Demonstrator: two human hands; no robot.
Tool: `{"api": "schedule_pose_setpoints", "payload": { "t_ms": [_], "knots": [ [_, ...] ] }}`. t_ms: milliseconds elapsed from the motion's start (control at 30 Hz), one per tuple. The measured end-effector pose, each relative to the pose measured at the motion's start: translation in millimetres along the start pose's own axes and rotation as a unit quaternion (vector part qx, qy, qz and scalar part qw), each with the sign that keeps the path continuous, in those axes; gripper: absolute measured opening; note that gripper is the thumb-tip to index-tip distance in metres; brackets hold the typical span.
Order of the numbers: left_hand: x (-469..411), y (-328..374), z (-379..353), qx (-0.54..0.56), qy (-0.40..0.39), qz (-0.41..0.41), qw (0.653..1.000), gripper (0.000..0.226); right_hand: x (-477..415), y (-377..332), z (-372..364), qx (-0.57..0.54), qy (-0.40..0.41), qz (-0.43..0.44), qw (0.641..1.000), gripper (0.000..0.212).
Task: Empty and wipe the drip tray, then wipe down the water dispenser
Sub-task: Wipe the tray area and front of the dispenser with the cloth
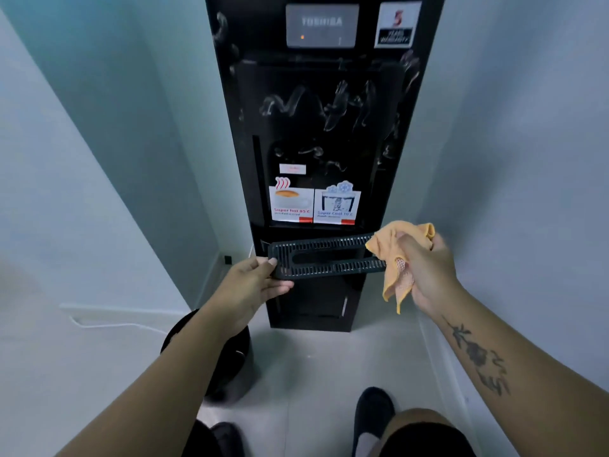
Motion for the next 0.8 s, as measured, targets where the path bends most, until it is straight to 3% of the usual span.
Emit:
{"api": "schedule_pose_setpoints", "payload": {
  "t_ms": [100, 200, 300, 400, 600, 667, 800],
  "knots": [
    [-30, -18, 12, 0.052, 0.033, 0.006, 0.998, 0.021, -20, 25, -23, 0.092, 0.012, 0.029, 0.995, 0.012],
    [-50, -27, 23, 0.084, 0.072, -0.011, 0.994, 0.021, -31, 36, -35, 0.157, 0.075, 0.112, 0.978, 0.010],
    [-65, -33, 27, 0.116, 0.095, -0.016, 0.989, 0.021, -42, 33, -52, 0.166, 0.098, 0.224, 0.955, 0.034],
    [-75, -35, 22, 0.123, 0.106, -0.019, 0.987, 0.019, -43, 33, -80, 0.221, 0.063, 0.304, 0.924, 0.052],
    [-80, -29, 11, 0.156, 0.111, -0.014, 0.981, 0.015, -42, 70, -131, 0.415, -0.098, 0.319, 0.846, 0.036],
    [-86, -26, 11, 0.107, 0.106, -0.001, 0.989, 0.021, -39, 75, -138, 0.455, -0.105, 0.355, 0.810, 0.031],
    [-94, -23, 10, -0.087, 0.122, -0.028, 0.988, 0.035, -36, 66, -162, 0.451, -0.120, 0.383, 0.797, 0.032]
  ]
}}
Point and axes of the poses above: each hand's wrist, its own x-axis away from the middle knuckle, its own z-axis out of the back of the hand, y = z × x, the point moved 4 cm from there along -x, towards the middle knuckle, and after that the axes turned 3 degrees about z, right-handed, at the moved point
